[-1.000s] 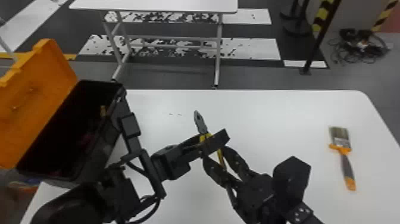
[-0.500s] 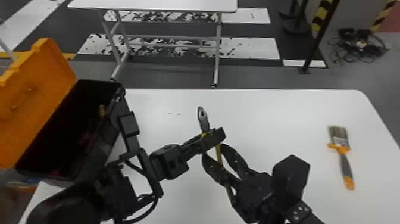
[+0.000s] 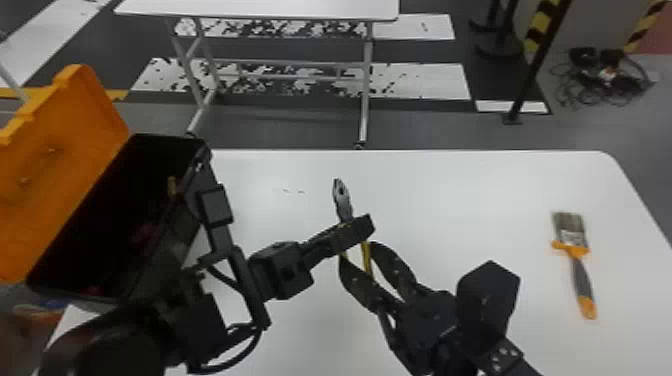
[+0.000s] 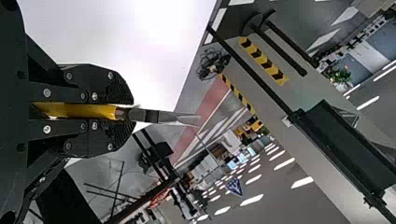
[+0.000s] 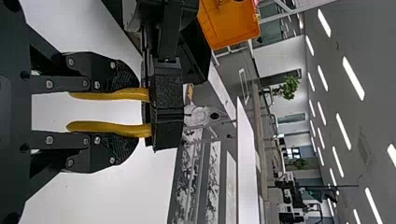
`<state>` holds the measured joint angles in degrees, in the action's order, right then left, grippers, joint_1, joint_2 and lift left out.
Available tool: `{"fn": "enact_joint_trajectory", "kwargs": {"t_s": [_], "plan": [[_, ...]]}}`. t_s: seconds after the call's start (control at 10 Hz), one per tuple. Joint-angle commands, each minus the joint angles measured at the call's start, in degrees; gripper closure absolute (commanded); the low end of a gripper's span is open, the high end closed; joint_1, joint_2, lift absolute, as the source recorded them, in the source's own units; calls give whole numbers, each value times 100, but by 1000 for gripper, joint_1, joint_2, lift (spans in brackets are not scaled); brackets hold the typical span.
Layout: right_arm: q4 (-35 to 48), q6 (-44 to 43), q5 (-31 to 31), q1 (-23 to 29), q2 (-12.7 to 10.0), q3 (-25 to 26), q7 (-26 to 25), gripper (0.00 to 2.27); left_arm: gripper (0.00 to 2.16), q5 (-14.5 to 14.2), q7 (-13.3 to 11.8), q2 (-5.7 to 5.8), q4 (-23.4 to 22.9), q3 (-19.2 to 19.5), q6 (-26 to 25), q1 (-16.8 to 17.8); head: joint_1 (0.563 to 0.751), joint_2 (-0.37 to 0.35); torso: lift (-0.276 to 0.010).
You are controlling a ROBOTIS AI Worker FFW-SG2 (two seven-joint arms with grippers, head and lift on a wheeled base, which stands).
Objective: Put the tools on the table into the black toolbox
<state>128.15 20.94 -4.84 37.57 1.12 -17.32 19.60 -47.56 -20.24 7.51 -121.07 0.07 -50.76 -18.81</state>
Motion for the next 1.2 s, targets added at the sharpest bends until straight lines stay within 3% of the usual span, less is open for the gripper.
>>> {"fn": "enact_joint_trajectory", "kwargs": {"t_s": [0.0, 0.1, 0.2, 0.4, 0.6, 0.8, 0.9, 1.1], "plan": [[-9, -6, 18, 57, 3, 9, -79, 694, 2064, 1, -41, 4, -4, 72, 0, 0, 695, 53, -75], [-9, -6, 18, 92, 3, 27, -97, 319, 2064, -8, -50, 31, -4, 116, -35, 9, 695, 51, -75], [-1, -23, 53, 127, 3, 53, -97, 218, 2064, -16, -50, 31, -22, 178, -70, 0, 695, 54, -75], [35, -164, 167, 242, 3, 132, -88, 198, 2064, 45, -50, 40, -83, 362, -70, -44, 695, 62, -75], [26, -252, 431, 391, 3, 457, -62, 198, 2064, 107, -50, 66, -224, 898, -70, -61, 695, 84, -75], [8, -481, 571, 567, 11, 818, 26, 198, 2064, 28, -24, 251, -259, 1461, -88, -26, 695, 114, -75], [-9, -621, 730, 646, 20, 1011, 61, 198, 2064, 36, 3, 268, -320, 1716, -70, -9, 695, 135, -75], [-132, -1148, 1011, 743, 20, 1318, 123, 198, 2064, 344, 38, 295, -400, 2120, -53, -26, 695, 168, -75]]}}
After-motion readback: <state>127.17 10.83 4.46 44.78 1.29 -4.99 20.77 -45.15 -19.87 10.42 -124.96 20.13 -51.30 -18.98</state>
